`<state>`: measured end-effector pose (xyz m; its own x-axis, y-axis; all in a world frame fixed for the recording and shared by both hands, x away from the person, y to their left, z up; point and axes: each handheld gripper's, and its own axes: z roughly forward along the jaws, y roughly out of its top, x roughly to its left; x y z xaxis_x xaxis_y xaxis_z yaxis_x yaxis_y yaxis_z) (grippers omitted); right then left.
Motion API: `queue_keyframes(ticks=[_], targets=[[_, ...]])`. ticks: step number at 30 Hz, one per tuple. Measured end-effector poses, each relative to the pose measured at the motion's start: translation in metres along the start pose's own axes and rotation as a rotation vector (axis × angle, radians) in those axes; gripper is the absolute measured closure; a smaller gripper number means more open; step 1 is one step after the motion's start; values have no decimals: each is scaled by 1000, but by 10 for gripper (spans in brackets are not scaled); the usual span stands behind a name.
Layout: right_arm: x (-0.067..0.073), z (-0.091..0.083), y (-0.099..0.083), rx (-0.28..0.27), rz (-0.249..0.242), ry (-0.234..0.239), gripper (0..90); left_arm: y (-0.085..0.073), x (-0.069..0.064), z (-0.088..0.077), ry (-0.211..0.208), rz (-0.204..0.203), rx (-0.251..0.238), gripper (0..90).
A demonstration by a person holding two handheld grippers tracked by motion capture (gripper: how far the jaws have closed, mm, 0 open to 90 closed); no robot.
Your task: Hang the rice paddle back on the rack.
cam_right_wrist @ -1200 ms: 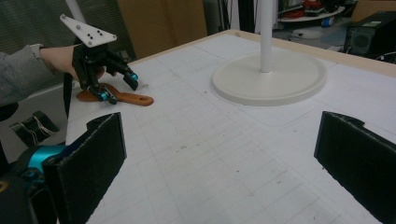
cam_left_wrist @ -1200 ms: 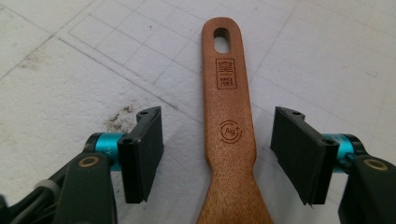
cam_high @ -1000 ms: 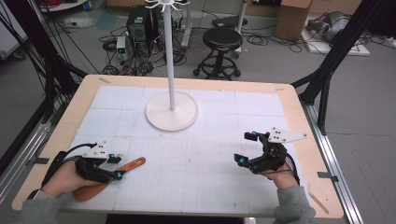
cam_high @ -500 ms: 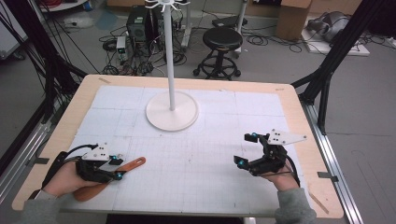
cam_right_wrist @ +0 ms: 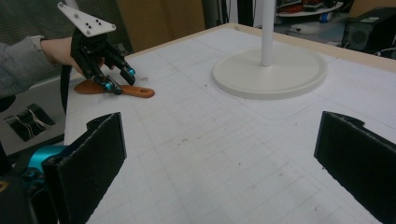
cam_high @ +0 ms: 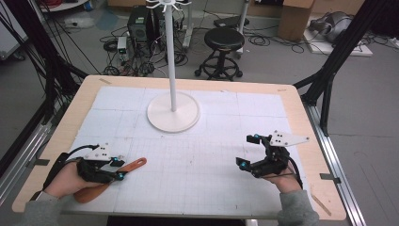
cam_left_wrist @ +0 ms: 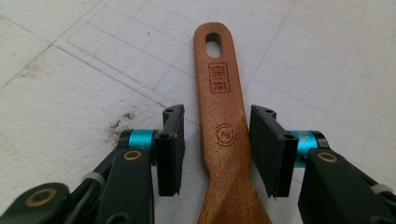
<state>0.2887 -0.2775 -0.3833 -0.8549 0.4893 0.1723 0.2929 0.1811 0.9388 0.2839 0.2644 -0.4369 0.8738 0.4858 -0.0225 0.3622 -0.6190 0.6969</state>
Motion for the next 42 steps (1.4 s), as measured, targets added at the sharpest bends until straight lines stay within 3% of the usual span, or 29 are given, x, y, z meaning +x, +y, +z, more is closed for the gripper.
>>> queue_keyframes(ticks=[3, 14, 27, 32, 38, 42], targets=[[0, 0, 0, -1, 0, 0, 10, 1, -1, 0, -5, 17, -1, 628], [1, 0, 0, 4, 0, 2, 10, 1, 0, 1, -1, -18, 3, 643], [1, -1, 0, 3, -1, 0, 10, 1, 1, -3, 16, -10, -4, 650], [1, -2, -1, 2, 2, -3, 10, 3, 1, -14, 24, -25, -58, 651], [1, -2, -1, 3, 5, -5, 10, 11, -5, -23, 48, 15, -85, 651], [0, -3, -1, 0, -2, -4, 10, 13, -4, -30, 83, 0, -109, 651]])
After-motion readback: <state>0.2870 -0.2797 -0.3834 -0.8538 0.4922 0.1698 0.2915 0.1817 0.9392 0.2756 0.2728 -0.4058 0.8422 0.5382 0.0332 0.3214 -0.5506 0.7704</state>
